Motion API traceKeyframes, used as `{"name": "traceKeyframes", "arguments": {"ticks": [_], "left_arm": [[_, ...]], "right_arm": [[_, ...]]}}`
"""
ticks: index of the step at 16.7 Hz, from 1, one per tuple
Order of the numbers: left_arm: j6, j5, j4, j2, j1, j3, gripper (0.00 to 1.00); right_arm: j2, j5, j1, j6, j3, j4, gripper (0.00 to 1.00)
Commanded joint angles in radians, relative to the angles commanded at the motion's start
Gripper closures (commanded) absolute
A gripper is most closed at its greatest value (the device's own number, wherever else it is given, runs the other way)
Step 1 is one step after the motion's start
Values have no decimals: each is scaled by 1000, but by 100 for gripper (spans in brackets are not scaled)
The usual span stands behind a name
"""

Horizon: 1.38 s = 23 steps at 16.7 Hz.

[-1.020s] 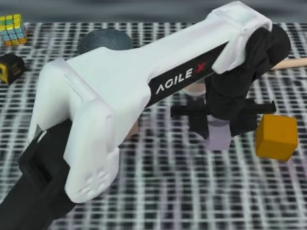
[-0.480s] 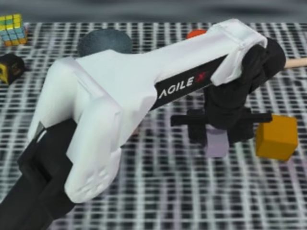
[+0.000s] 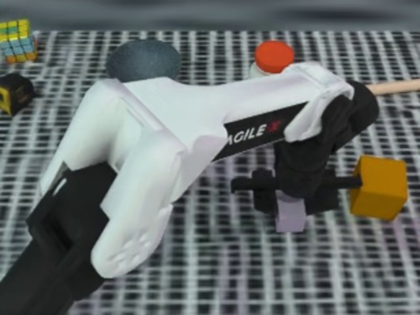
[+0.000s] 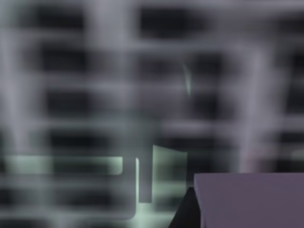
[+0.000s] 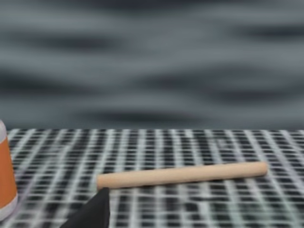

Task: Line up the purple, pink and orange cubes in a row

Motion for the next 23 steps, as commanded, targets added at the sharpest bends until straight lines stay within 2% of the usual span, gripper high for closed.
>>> {"name": "traceKeyframes", "arguments": {"ticks": [1, 14, 23], "left_arm": [[0, 0, 0, 0, 0, 0, 100], [0, 0, 0, 0, 0, 0, 2], [0, 0, 0, 0, 2, 0, 0]], "right_arm": [[0, 0, 0, 0, 0, 0, 0], [0, 0, 0, 0, 0, 0, 0], [0, 0, 0, 0, 0, 0, 0]]}}
